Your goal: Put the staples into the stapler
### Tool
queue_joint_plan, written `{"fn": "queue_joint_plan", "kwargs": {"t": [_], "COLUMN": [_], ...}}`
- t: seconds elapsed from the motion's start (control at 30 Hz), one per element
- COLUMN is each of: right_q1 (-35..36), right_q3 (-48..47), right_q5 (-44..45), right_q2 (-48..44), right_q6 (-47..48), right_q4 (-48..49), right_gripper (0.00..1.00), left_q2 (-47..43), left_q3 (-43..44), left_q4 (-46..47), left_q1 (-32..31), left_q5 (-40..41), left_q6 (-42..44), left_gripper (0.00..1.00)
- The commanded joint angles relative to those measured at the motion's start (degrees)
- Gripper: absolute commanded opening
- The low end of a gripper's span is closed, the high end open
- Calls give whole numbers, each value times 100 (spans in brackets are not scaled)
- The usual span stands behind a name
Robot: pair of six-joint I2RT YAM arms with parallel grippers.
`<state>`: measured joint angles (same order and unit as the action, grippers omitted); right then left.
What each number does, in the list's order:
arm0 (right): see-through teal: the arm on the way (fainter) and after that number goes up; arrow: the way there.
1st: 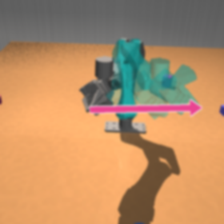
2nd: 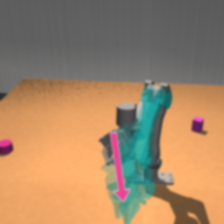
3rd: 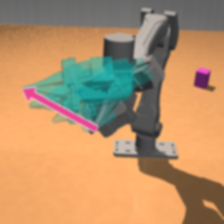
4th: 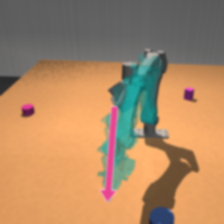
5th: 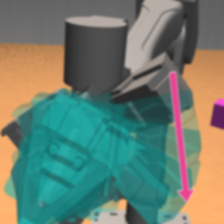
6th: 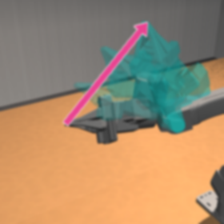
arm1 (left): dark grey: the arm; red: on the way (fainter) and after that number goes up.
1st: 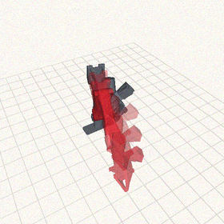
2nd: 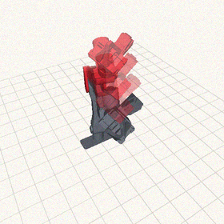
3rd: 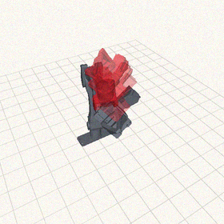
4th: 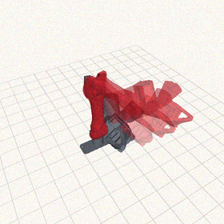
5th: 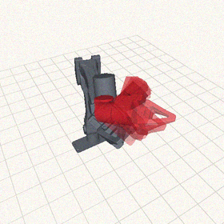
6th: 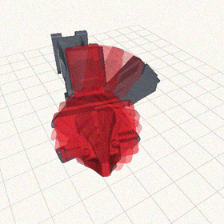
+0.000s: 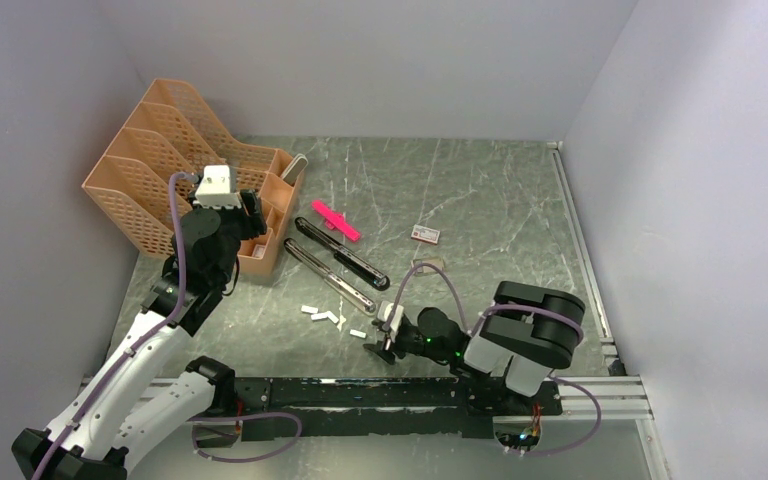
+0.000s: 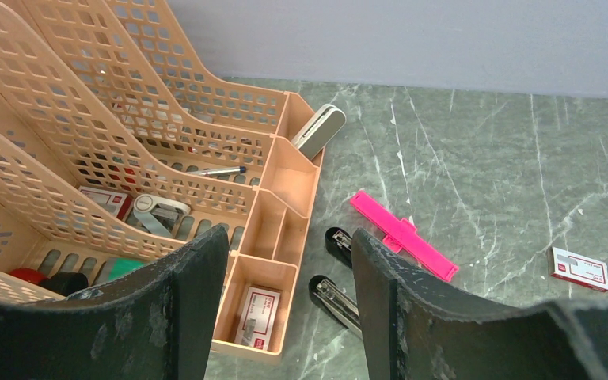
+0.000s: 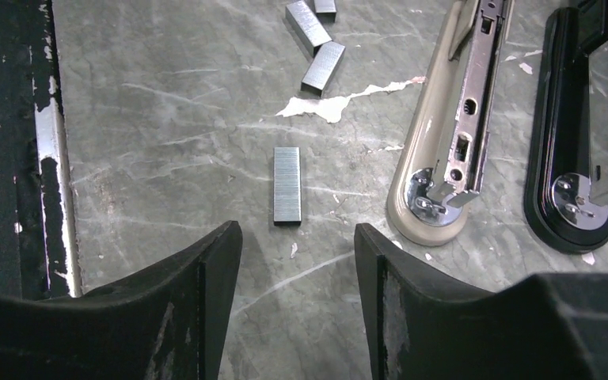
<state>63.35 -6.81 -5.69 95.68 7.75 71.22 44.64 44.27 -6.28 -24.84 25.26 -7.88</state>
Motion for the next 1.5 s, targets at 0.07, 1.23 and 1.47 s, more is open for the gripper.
{"fn": "queue_joint_plan", "kwargs": {"t": [0.07,1.23,1.47], "right_q1": [-7,-9,-9], "right_q3": [-76,-141,-193], "right_q5": [-148,-143,-171], "right_q2": [374,920,899], "right_q6": [-4,-91,-63], "right_q4": [501,669,526], "right_gripper": [53,33,28], "left_q2": [-2,1,9], "left_q3": [174,170,174], "left_q4": [-40,-44,-40], "left_q1": [59,85,94], "left_q5": [-100,-144,-153], "left_q6": [54,58,58], "left_gripper": [63,63,63]}}
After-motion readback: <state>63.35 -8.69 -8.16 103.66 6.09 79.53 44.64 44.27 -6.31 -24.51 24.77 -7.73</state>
